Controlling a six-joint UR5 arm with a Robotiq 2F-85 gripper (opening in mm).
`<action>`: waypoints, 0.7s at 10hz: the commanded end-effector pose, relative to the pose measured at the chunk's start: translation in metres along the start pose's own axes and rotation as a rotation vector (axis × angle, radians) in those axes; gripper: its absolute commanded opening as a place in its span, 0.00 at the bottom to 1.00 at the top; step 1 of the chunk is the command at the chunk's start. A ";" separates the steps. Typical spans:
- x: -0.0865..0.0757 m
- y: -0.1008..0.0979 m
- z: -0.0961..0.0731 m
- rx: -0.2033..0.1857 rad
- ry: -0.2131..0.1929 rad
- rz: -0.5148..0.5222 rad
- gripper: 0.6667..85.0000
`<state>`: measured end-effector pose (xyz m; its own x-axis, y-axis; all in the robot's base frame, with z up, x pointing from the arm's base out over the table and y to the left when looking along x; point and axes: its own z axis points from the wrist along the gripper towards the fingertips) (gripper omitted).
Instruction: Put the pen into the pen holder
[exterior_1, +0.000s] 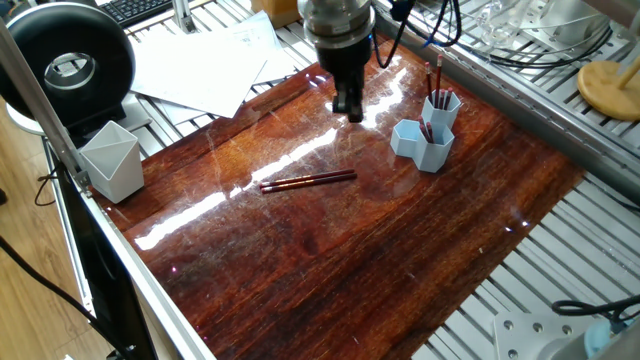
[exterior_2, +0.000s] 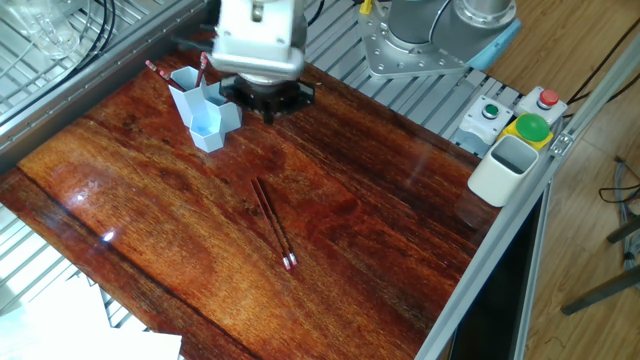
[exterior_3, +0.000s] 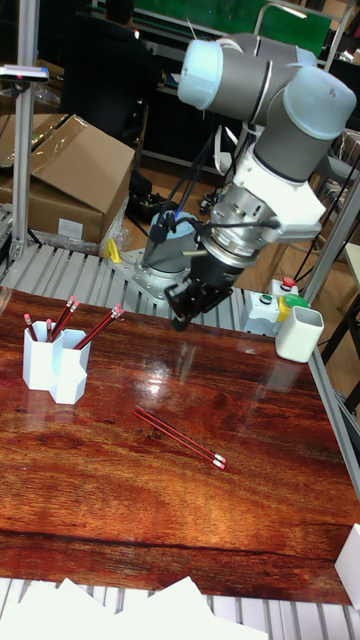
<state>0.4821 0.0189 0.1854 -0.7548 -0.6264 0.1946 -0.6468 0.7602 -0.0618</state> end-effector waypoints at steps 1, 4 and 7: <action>-0.013 0.010 0.000 -0.027 -0.041 -0.120 0.00; -0.028 0.020 0.004 -0.054 -0.061 -0.121 0.00; -0.079 0.020 -0.004 -0.006 -0.001 -0.133 0.00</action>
<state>0.5072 0.0574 0.1737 -0.6747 -0.7155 0.1812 -0.7301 0.6830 -0.0218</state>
